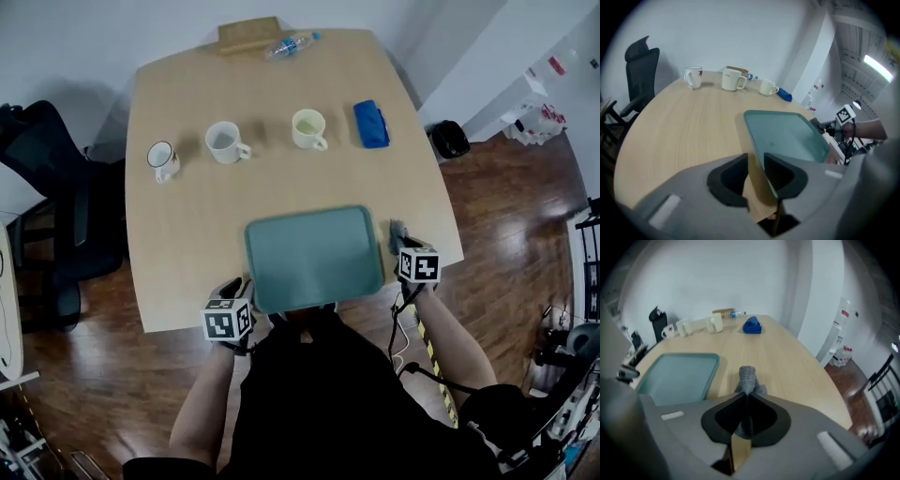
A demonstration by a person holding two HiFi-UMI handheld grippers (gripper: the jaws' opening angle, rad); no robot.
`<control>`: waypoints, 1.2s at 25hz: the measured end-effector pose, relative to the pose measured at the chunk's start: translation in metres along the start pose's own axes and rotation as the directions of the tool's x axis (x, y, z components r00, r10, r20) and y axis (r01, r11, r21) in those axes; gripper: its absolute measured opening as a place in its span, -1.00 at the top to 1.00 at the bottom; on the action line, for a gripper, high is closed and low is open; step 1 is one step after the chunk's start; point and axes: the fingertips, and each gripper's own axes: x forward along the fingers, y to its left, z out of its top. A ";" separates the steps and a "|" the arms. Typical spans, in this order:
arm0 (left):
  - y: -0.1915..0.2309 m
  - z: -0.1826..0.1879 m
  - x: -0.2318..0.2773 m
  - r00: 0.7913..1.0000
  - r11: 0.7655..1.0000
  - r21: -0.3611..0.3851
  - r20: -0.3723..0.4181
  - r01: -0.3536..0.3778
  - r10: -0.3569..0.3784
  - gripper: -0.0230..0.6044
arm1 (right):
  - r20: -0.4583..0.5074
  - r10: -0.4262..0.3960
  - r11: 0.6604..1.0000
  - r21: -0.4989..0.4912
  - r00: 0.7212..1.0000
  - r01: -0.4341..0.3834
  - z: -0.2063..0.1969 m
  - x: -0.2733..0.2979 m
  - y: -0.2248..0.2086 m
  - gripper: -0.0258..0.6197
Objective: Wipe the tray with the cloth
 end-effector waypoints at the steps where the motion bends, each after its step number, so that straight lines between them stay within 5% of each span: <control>1: -0.004 -0.004 0.004 1.000 1.000 -0.002 -0.016 -0.002 0.002 0.58 | 0.049 0.038 0.997 0.059 0.998 -0.041 0.011 -0.005 0.008 0.84; 3: -0.010 -0.013 0.011 0.999 1.000 0.004 -0.047 -0.010 0.010 0.58 | 0.122 0.107 0.987 0.107 0.987 -0.120 0.030 -0.009 0.031 0.84; 5: -0.012 -0.018 0.016 0.996 0.999 0.022 -0.082 -0.035 0.037 0.59 | 0.119 0.152 0.986 0.053 0.981 -0.159 0.037 -0.003 0.056 0.84; 9: -0.010 -0.022 0.019 0.990 0.997 0.024 -0.117 -0.076 0.078 0.71 | 0.073 0.140 0.987 -0.088 0.987 -0.134 0.035 0.013 0.081 0.84; 14: -0.014 -0.014 0.032 0.995 0.988 -0.152 -0.092 -0.041 0.028 0.82 | 0.096 0.090 0.984 -0.164 0.991 -0.073 0.059 0.031 0.080 0.84; 20: -0.015 -0.003 0.026 0.990 0.995 0.002 -0.092 -0.104 0.104 0.75 | 0.143 0.069 0.980 -0.197 0.987 -0.040 0.096 0.033 0.082 0.84; 30: -0.021 -0.005 0.024 0.994 0.999 0.041 -0.109 0.003 0.001 0.77 | 0.022 0.008 0.952 -0.307 1.000 -0.001 0.107 0.057 0.136 0.84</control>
